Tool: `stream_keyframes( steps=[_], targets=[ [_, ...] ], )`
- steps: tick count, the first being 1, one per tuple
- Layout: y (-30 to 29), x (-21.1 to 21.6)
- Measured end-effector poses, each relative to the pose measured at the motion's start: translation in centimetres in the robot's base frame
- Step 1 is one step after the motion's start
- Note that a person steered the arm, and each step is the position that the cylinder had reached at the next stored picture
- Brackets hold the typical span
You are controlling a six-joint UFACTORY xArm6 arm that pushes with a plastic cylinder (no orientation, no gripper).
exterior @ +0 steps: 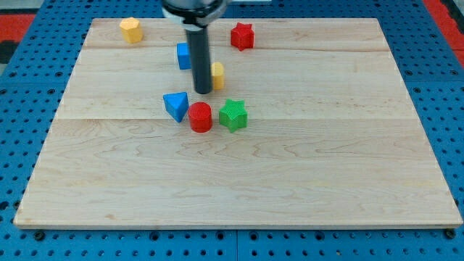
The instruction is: Keep yellow heart in between blue blocks
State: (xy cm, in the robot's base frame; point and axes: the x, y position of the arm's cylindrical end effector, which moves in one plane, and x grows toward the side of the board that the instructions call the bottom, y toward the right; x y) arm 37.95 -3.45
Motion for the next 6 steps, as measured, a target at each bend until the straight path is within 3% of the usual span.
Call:
stream_keyframes(
  steps=[2,4,6],
  targets=[
    [5.4,-2.6],
    [3.0,-3.8],
    [-1.4,-1.9]
  ],
)
